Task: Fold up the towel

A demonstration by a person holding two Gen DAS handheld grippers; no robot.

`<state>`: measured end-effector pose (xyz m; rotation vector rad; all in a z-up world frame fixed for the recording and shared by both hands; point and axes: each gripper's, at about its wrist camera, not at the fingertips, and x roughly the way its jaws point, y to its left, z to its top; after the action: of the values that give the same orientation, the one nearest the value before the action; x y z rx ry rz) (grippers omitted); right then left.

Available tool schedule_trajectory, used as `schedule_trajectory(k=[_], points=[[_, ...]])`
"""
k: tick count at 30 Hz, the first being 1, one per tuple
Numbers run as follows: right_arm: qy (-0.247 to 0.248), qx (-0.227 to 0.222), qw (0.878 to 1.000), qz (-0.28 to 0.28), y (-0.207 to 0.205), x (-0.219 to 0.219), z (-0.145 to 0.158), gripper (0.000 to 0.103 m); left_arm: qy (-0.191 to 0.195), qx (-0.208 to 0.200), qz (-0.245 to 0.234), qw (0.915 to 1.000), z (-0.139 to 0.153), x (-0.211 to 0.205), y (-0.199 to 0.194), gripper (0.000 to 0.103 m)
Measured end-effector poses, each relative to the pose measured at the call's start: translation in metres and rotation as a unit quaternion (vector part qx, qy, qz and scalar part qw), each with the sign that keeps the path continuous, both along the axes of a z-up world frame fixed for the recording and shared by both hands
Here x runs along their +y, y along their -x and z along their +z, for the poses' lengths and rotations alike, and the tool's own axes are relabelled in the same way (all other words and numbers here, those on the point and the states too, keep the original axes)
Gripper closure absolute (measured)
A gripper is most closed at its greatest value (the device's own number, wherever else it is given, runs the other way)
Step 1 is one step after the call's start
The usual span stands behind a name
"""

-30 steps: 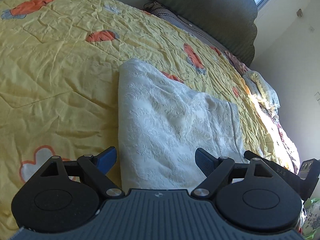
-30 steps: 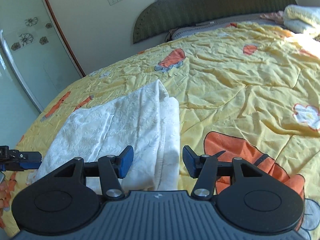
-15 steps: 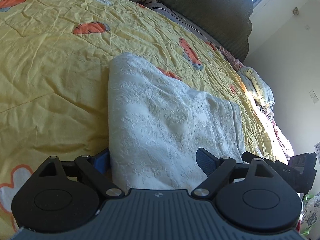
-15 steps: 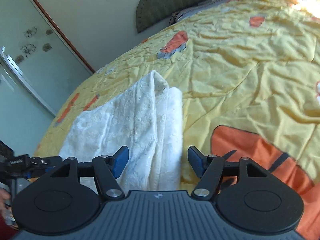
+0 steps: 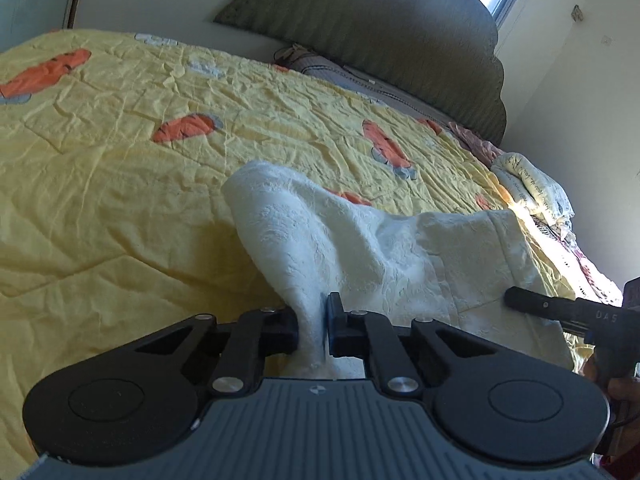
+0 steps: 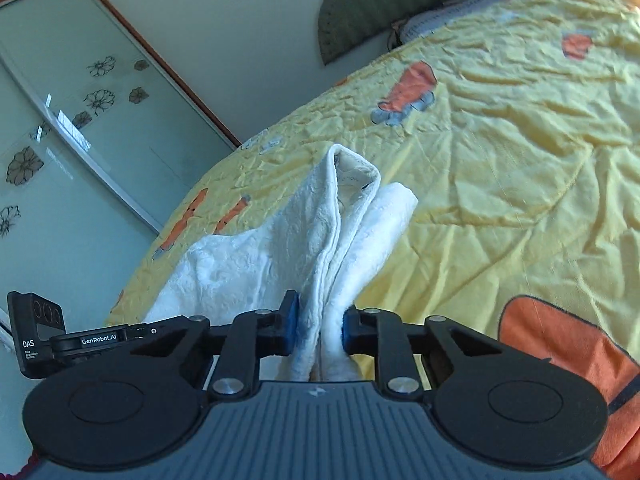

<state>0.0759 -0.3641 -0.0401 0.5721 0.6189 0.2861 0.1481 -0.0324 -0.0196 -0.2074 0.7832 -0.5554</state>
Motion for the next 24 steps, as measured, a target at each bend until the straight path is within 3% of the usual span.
schedule_trajectory(k=[5, 9, 11, 15, 17, 19, 21, 24], points=[[0.054, -0.060, 0.996, 0.039, -0.015, 0.033, 0.050, 0.084, 0.008, -0.049, 0.025, 0.9984, 0.037, 0.019, -0.004, 0.094], [0.058, -0.095, 0.993, 0.049, -0.053, 0.053, 0.071, 0.084, -0.008, -0.095, 0.053, 0.9940, 0.068, 0.039, -0.036, 0.093], [0.039, -0.101, 0.993, 0.048, -0.080, 0.063, 0.072, 0.084, -0.018, -0.092, 0.068, 0.9933, 0.072, 0.046, -0.060, 0.094], [0.047, -0.054, 0.997, 0.027, -0.135, 0.077, 0.044, 0.080, -0.060, -0.041, 0.089, 0.9934, 0.045, 0.048, -0.106, 0.093], [0.099, 0.008, 0.995, -0.006, -0.152, 0.089, 0.021, 0.071, -0.102, -0.019, 0.113, 0.9883, 0.021, 0.044, -0.116, 0.093], [0.165, 0.057, 0.984, -0.040, -0.157, 0.096, 0.004, 0.063, -0.129, -0.037, 0.121, 0.9836, 0.005, 0.040, -0.112, 0.085], [0.173, 0.033, 0.983, -0.046, -0.139, 0.089, 0.004, 0.057, -0.140, -0.052, 0.125, 0.9808, 0.002, 0.040, -0.104, 0.070], [0.231, -0.020, 0.969, -0.083, -0.100, 0.088, 0.024, 0.054, -0.138, -0.055, 0.138, 0.9792, 0.010, 0.048, -0.091, 0.061]])
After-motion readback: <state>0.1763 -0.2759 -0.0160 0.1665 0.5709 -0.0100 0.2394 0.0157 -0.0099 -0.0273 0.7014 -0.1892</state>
